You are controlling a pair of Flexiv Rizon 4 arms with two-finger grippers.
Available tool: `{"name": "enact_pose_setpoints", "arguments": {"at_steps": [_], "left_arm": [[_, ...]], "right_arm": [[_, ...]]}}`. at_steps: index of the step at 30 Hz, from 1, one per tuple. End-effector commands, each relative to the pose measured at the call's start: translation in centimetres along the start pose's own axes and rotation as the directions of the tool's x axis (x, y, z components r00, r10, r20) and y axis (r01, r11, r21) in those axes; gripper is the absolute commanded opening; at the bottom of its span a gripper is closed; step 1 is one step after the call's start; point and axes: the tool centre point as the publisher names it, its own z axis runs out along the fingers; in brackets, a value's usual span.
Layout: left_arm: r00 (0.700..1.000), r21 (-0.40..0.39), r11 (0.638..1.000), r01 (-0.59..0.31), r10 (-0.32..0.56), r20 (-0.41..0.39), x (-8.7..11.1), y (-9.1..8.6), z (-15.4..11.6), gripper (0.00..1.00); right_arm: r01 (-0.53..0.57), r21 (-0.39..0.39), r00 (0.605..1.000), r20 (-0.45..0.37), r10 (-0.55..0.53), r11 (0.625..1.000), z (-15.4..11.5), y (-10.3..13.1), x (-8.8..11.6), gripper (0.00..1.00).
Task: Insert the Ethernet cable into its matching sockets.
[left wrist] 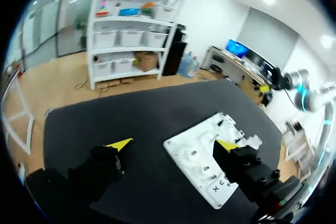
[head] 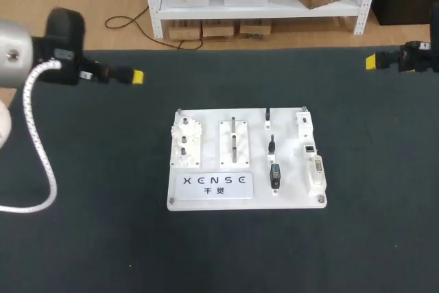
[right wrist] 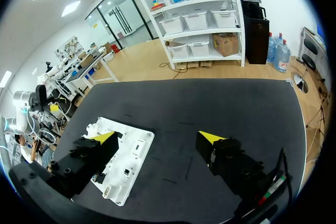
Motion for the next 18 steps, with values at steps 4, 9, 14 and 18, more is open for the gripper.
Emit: {"name": "enact_pose_setpoints", "arguments": {"at_steps": [4,9,14,18], "left_arm": [[0.918,0.324,0.864,-0.386,0.325,0.227,1.5,-3.3,3.7,1.00],[0.864,0.388,0.775,-0.498,0.410,0.291,2.6,-6.2,5.4,1.00],[0.815,0.422,0.700,-0.576,0.454,0.360,3.5,-9.3,6.2,1.00],[0.798,0.437,0.671,-0.600,0.464,0.384,4.0,-10.9,6.7,1.00]], "right_arm": [[0.000,0.004,1.000,0.000,0.000,1.000,-0.1,0.1,0.0,1.00],[0.000,0.004,1.000,0.000,0.000,1.000,-0.1,0.1,0.0,1.00],[0.000,0.004,1.000,0.000,0.000,1.000,-0.1,0.1,0.0,1.00],[0.000,0.004,1.000,0.000,0.000,1.000,-0.1,0.1,0.0,1.00]]}}
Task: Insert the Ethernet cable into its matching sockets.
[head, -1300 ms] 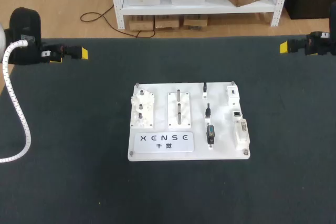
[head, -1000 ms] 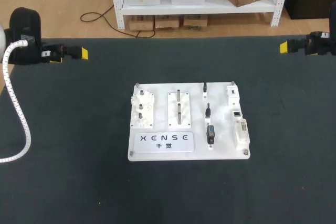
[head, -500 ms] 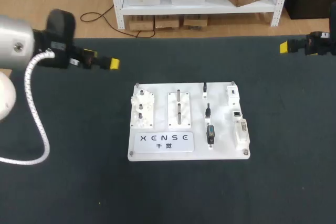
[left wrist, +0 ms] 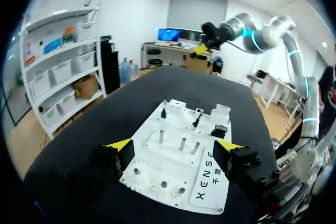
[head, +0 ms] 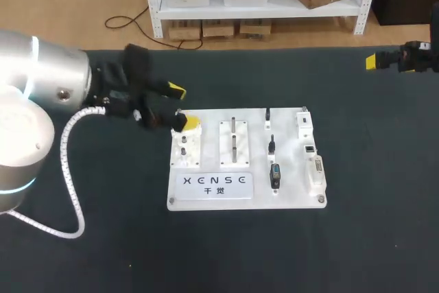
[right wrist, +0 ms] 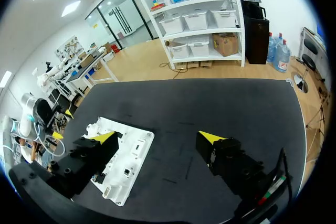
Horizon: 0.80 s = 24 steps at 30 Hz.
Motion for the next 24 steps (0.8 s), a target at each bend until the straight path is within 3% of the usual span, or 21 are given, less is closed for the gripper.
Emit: {"name": "enact_pose_setpoints", "arguments": {"at_steps": [1,10,24], "left_arm": [[0.955,0.139,0.972,-0.188,0.148,0.259,0.1,-0.7,0.8,1.00],[0.950,0.139,0.968,-0.209,0.167,0.265,-0.1,-2.7,2.1,1.00],[0.964,0.181,0.960,-0.216,0.180,0.194,0.7,-3.4,3.7,1.00]], "right_arm": [[0.000,0.004,1.000,0.000,0.000,1.000,-0.1,0.1,0.0,1.00],[0.000,0.004,1.000,0.000,0.000,1.000,-0.1,0.1,0.0,1.00],[0.000,0.004,1.000,0.000,0.000,1.000,-0.1,0.1,0.0,1.00]]}}
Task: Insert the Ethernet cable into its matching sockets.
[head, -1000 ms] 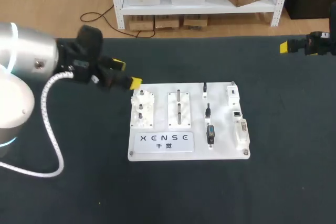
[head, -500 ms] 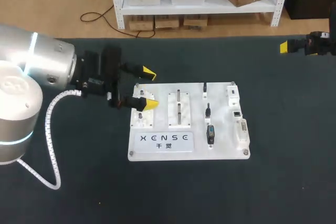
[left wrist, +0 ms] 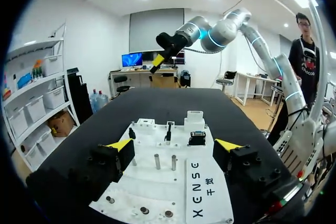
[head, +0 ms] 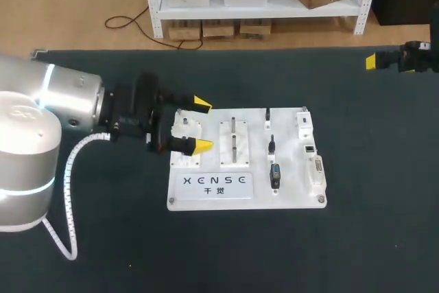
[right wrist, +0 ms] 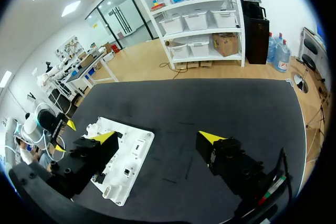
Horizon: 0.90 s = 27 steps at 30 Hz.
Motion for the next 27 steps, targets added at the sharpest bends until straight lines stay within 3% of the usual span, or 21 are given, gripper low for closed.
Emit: {"name": "enact_pose_setpoints", "arguments": {"at_steps": [1,10,26,27], "left_arm": [[1.000,0.010,1.000,-0.001,0.001,-0.023,0.49,0.25,0.62,1.00],[0.996,0.006,1.000,0.013,-0.013,-0.089,1.12,0.31,0.96,1.00],[0.996,0.006,1.000,0.013,-0.013,-0.089,1.12,0.31,0.96,1.00],[0.996,0.006,1.000,0.013,-0.013,-0.089,1.12,0.31,0.96,1.00]], "right_arm": [[0.000,0.004,1.000,0.000,0.000,1.000,-0.08,0.08,0.02,1.00],[0.000,0.004,1.000,0.000,0.000,1.000,-0.08,0.08,0.02,1.00],[0.000,0.004,1.000,0.000,0.000,1.000,-0.08,0.08,0.02,1.00],[0.017,0.030,0.999,-0.030,-0.016,0.999,0.18,0.24,0.06,1.00]]}}
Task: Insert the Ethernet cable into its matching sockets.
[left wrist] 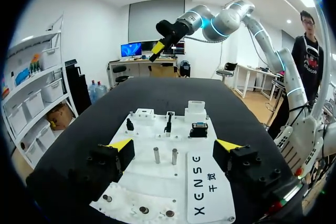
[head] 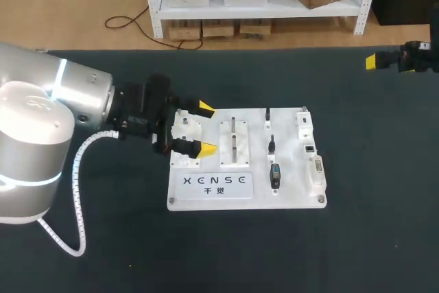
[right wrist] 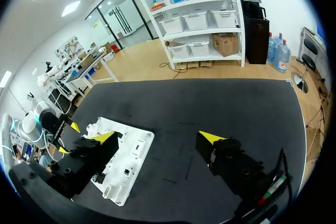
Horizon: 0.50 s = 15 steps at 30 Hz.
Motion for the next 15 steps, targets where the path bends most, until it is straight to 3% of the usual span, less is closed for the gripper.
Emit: {"name": "enact_pose_setpoints", "arguments": {"at_steps": [1,7,15], "left_arm": [[1.000,0.000,1.000,-0.001,0.001,0.002,0.1,0.0,0.0,1.00],[1.000,0.000,1.000,-0.001,0.001,0.002,0.1,0.0,0.0,1.00],[1.000,0.000,1.000,-0.001,0.001,0.002,0.1,0.0,0.0,1.00]], "right_arm": [[0.049,0.063,0.996,-0.074,-0.044,0.997,0.5,0.6,0.1,1.00],[0.169,0.077,0.961,-0.233,-0.147,0.983,3.4,5.7,0.6,1.00],[0.193,0.118,0.910,-0.392,-0.133,0.974,5.2,10.9,1.8,1.00]]}}
